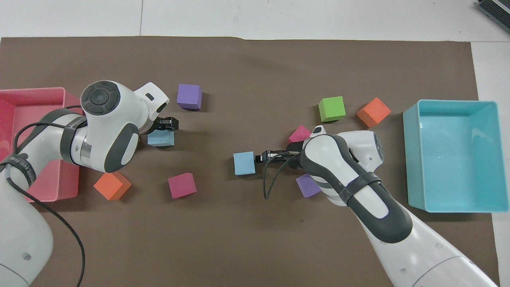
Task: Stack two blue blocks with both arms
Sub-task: 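Reach the left gripper to the light blue cube near the pink bin and grasp, then carry the held cube with the left gripper above the centered blue cube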
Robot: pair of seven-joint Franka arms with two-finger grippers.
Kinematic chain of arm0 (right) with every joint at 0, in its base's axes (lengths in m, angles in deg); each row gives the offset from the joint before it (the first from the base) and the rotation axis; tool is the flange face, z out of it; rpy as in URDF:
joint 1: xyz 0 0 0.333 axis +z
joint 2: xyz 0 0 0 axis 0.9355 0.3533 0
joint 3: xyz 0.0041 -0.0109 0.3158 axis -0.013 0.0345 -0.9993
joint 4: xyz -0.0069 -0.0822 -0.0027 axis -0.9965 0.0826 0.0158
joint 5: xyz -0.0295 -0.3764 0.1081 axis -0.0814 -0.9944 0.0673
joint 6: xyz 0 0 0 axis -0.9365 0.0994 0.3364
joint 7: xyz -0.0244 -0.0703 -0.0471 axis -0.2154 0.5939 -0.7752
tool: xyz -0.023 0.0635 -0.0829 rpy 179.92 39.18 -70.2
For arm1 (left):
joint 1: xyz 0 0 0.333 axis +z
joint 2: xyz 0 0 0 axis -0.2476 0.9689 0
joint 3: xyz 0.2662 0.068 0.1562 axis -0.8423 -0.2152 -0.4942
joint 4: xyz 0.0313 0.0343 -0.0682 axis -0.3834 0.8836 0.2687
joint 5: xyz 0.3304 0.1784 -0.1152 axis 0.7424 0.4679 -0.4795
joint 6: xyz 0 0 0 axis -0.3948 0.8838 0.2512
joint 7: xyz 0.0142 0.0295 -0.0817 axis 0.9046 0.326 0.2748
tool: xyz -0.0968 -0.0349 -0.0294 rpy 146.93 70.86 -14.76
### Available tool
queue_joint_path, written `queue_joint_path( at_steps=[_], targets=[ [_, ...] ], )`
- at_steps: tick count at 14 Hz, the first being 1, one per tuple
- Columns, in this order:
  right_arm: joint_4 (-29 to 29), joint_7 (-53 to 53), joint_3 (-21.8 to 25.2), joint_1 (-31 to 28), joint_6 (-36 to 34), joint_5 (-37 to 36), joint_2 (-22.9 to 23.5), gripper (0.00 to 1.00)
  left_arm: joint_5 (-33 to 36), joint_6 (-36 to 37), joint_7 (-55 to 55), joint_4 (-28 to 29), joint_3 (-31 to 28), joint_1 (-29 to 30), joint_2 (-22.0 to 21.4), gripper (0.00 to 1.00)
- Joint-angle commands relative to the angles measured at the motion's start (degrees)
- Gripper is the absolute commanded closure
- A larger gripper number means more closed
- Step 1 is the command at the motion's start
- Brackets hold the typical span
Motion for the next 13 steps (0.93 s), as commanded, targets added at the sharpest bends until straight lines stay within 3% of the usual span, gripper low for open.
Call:
queue_joint_path(
  at_steps=[1,2,4,6,9,13],
  targets=[
    [-1.0,-4.3,-0.7,-1.4,-1.2,3.4,0.3,1.00,2.6,4.5,1.5,-1.2,0.1,-0.6,-0.2,0.18],
    [-0.9,-4.3,-0.7,-1.4,-1.3,3.4,0.3,1.00,2.7,4.7,1.5,-1.2,0.6,-0.6,-0.2,0.20],
    [-1.0,-4.6,-0.7,-1.4,-1.6,3.4,0.3,1.00,2.7,7.6,1.5,-2.3,0.8,-0.5,-0.6,0.37],
    [-1.0,-5.1,-0.7,-1.8,-2.5,3.5,0.1,1.00,1.8,12.0,2.2,-4.6,1.9,-0.1,-0.5,1.00],
    [-1.3,-6.2,-0.7,-2.3,-3.7,3.6,0.0,1.00,1.8,15.8,5.5,-6.8,4.4,0.2,-2.5,1.00],
    [-1.4,-7.6,-0.7,-2.8,-4.5,3.7,-0.1,1.00,-1.4,25.6,9.4,-14.6,9.4,0.2,-3.1,1.00]
  ],
)
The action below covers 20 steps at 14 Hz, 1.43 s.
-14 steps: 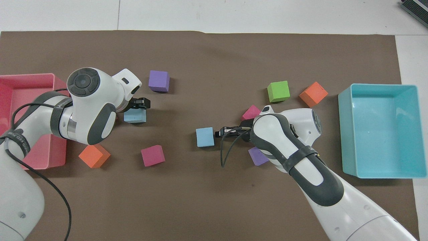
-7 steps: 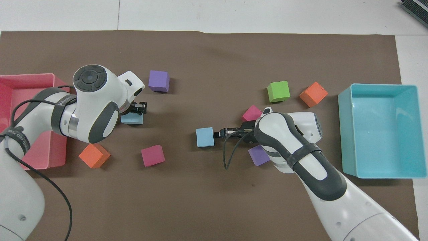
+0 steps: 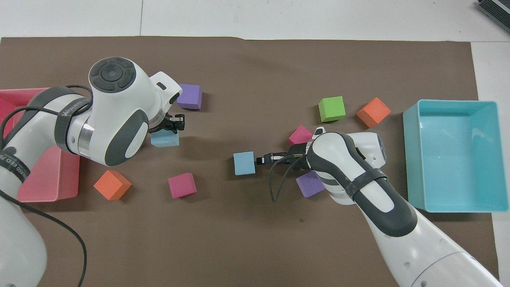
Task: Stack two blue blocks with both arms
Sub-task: 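Carry the held cube with the left gripper above the centered blue cube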
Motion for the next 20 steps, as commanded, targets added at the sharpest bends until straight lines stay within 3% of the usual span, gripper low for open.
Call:
queue_joint_path(
  at_steps=[1,6,20],
  targets=[
    [-0.9,-3.6,-0.7,-1.8,-1.6,2.2,-0.5,1.00,-1.0,6.5,2.2,-3.9,3.6,0.4,-0.9,1.00],
    [-2.0,-6.4,-0.7,-2.2,-2.3,5.4,-1.0,1.00,-1.7,4.2,11.9,-2.8,11.0,-0.1,-1.1,1.00],
    [-2.3,-6.2,-0.7,-1.4,-2.2,7.3,-1.4,1.00,-0.9,-0.6,21.8,-2.3,12.7,-5.1,1.3,1.00]
  ],
)
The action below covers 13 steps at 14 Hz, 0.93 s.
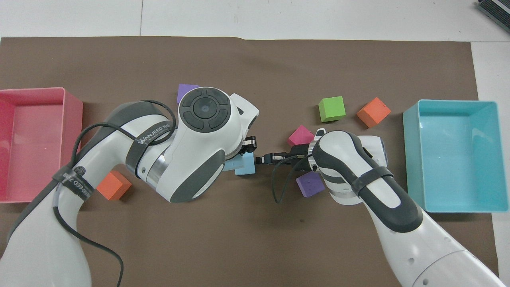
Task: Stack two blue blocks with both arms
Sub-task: 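Carry the held cube with the left gripper above the centered blue cube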
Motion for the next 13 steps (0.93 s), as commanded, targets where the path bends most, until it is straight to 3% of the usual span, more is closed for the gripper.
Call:
queue_joint_path(
  at_steps=[1,13],
  targets=[
    [-1.6,-2.3,-0.3,-0.4,-0.9,2.1,-1.3,1.00,0.0,-2.9,1.9,1.1,-0.4,-1.2,1.1,1.00],
    [-1.8,-2.2,-0.3,-0.4,-0.8,2.4,-1.4,1.00,2.7,-5.6,5.8,2.0,-0.4,-2.7,3.3,1.00]
  ],
)
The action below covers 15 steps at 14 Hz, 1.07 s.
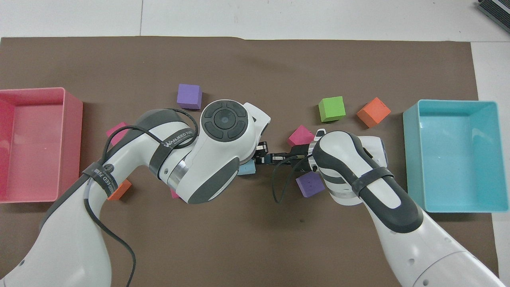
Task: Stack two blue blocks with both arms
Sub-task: 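Carry the held cube with the left gripper above the centered blue cube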
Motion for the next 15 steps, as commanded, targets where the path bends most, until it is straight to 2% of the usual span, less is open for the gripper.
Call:
queue_joint_path(
  at_steps=[1,7,15],
  targets=[
    [-1.6,-2.2,-0.2,-0.5,-0.8,2.2,-1.3,1.00,2.4,-1.6,2.1,0.9,-0.4,-0.8,0.3,1.00],
    [-1.6,-2.2,-0.2,-0.5,-0.8,2.2,-1.3,1.00,3.7,-3.0,4.0,1.0,-0.4,-1.2,1.9,1.00],
    [-1.6,-2.0,-0.2,-0.4,-0.6,2.3,-1.3,1.00,3.8,-3.0,4.2,0.9,-0.5,-1.6,2.0,1.00]
  ],
)
